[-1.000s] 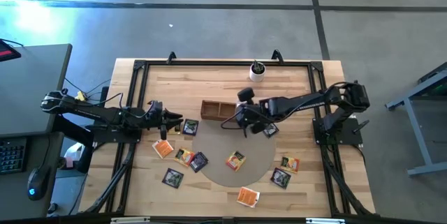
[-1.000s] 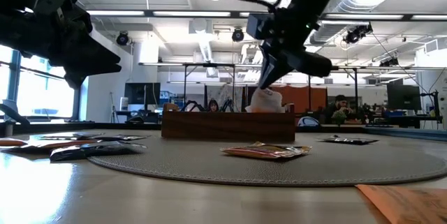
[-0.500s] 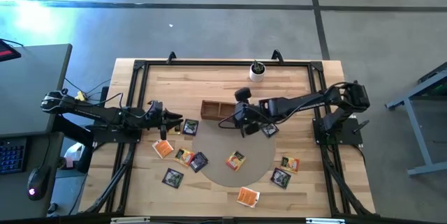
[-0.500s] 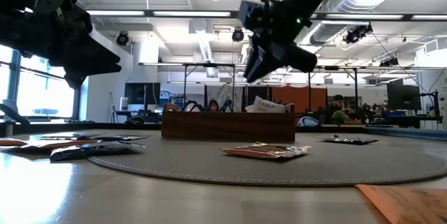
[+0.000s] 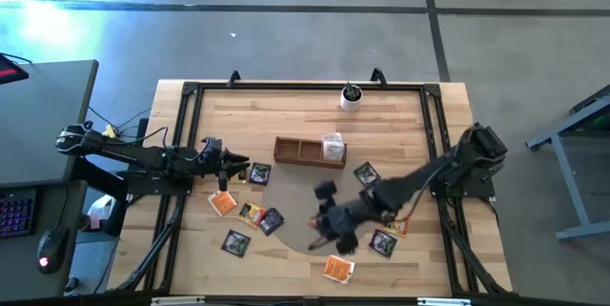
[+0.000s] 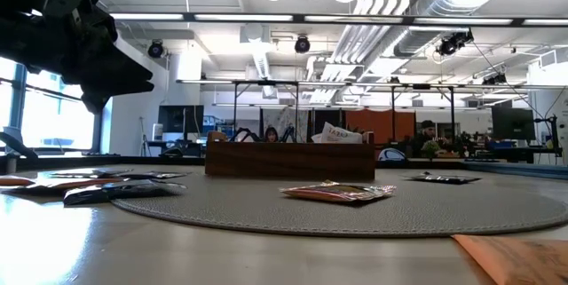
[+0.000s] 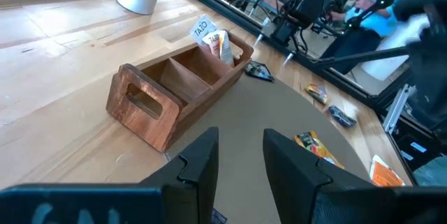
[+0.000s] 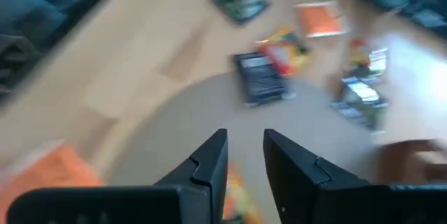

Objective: Pick & Place Tea
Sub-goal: Put the white tea bag into the right section of the wooden organizer

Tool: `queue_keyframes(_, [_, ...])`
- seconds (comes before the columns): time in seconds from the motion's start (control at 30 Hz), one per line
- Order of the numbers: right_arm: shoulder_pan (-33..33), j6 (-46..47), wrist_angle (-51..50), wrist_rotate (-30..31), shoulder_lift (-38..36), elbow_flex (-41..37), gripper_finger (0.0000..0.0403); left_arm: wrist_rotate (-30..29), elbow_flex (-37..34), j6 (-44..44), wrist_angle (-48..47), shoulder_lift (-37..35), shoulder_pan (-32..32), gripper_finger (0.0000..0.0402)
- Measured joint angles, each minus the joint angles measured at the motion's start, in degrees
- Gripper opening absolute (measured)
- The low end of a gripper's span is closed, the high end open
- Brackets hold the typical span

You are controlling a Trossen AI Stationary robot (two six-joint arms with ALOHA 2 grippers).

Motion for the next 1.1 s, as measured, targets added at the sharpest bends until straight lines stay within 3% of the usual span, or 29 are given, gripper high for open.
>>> queue_keyframes(0.17, [5.65,7.55,-1.36,-0.98,4.69,-0.09,0.0116,0.00,0.00,0.04,-0.63,0.00,0.00,0.0112])
queue_keyframes(0.37, [10.26,3.50,-1.97,-2.67,11.66,-0.14,0.0146,0.04,0.00,-0.60,-0.95,0.00,0.00,0.0112])
queue_keyframes(0.5, [13.02,3.25,-7.60,-3.90,13.03,-0.14,0.0157,0.05,0.00,-0.66,-1.40,0.00,0.00,0.0112])
queue_keyframes(0.8, [16.27,0.54,-16.43,-3.80,12.48,-0.15,0.0144,0.09,0.00,-1.30,-1.56,0.00,0.00,0.0112])
queue_keyframes(1.1, [16.34,-4.55,-10.83,-1.44,12.45,-2.55,0.0142,0.12,0.00,-4.28,-1.56,0.00,0.00,0.0112])
